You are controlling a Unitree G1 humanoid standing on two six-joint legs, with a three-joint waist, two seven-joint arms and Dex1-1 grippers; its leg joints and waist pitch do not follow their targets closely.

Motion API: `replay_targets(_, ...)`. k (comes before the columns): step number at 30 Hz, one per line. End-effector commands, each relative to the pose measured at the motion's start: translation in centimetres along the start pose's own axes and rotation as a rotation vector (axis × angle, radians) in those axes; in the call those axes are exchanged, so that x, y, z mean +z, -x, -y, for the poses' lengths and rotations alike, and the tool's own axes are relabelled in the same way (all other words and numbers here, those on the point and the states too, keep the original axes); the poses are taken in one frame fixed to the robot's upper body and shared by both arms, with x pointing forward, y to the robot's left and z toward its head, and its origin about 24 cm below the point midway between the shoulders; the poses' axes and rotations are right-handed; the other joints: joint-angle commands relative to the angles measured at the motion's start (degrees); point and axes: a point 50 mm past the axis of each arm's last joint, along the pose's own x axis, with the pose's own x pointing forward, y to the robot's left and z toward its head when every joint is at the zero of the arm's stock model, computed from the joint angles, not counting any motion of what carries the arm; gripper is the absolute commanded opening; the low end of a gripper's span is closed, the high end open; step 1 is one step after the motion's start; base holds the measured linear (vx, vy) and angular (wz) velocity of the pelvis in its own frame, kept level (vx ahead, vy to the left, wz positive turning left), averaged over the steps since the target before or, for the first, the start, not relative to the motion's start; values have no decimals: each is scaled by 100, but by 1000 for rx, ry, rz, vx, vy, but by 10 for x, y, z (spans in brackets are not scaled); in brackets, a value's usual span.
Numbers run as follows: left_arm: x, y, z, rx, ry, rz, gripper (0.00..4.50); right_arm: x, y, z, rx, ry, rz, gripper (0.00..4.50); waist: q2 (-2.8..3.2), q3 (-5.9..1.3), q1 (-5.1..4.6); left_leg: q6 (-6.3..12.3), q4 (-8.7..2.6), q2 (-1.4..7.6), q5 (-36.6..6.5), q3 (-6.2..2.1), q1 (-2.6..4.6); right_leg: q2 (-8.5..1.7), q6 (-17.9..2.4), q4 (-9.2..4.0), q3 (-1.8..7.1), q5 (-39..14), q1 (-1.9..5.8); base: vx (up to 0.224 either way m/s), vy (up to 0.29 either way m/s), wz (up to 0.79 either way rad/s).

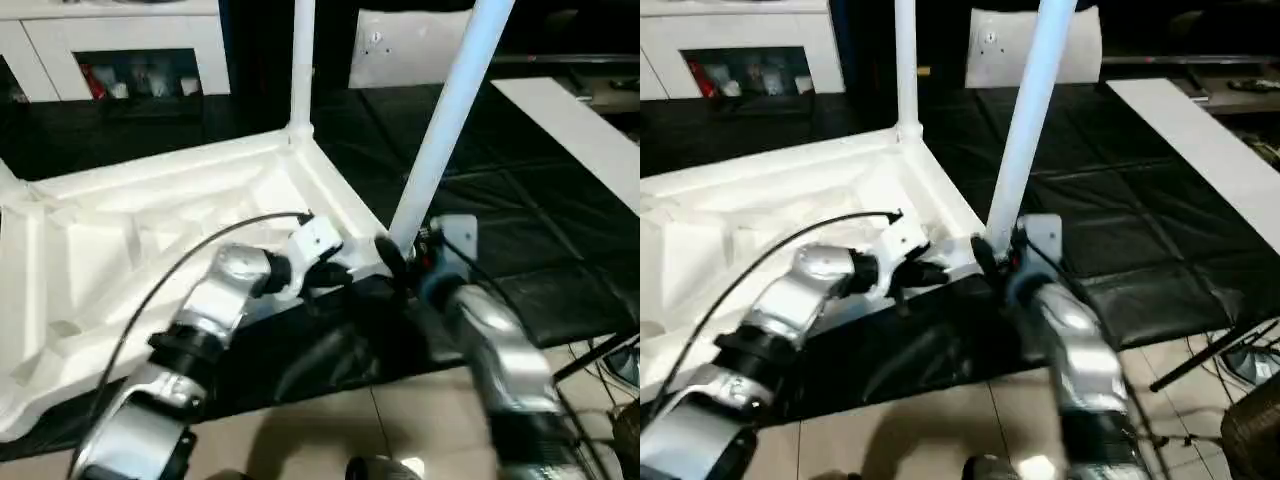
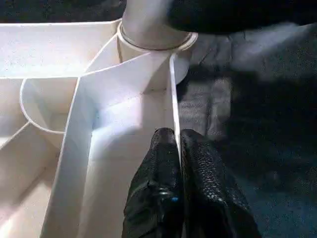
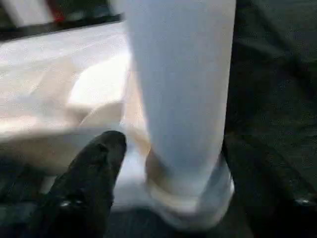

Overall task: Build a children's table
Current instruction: Rotate leg to tighten

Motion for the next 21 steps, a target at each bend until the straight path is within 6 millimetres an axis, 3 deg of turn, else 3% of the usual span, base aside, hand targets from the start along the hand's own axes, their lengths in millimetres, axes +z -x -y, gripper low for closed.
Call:
replay_targets(1, 0, -2, 8, -84, -18, 48, 0, 3, 4, -9, 119, 12, 12, 372, -66, -361, 38, 620, -365, 275, -610, -72, -69, -338, -1090, -373, 320, -1319, 321, 0, 0, 0)
replay_targets(2, -3, 2, 7, -111, -44, 27, 0, 6, 17, 0, 151, 43, 9, 396, -41, -375, 67, 661, -345, 289, -484, -69, -66, -325, -1160, -336, 322, -1135, 323, 0, 0, 0)
replay_targets(4, -5, 5, 6, -135, -74, 14, 0, 8, 27, 7, 173, 70, -3, 411, -63, -382, 83, 707, -328, 298, -433, -46, -48, -311, -1234, -320, 329, -969, 312, 0, 0, 0)
replay_targets(6, -6, 10, 5, -179, -94, 13, 0, 10, 41, 18, 198, 88, -21, 425, -39, -378, 110, 699, -327, 296, -433, -36, -37, -306, -1300, -320, 321, -994, 309, 0, 0, 0)
replay_targets(12, -5, 17, -3, -231, -154, -12, 0, 18, 70, 39, 273, 119, -71, 447, -70, -386, 182, 637, -321, 317, -630, -31, -5, -317, -1334, -329, 320, -1166, 306, 0, 0, 0)
replay_targets(16, 0, 19, -17, -146, -205, -26, 0, 26, 84, 39, 335, 104, -76, 447, -91, -391, 248, 592, -316, 321, -752, -42, -1, -331, -1149, -370, 309, -1509, 308, 0, 0, 0)
replay_targets(21, 3, 18, -23, -89, -189, 1, 0, 29, 89, 25, 415, 72, -64, 447, -115, -397, 265, 535, -316, 325, -759, -56, -9, -329, -1026, -388, 293, -1699, 301, 0, 0, 0)
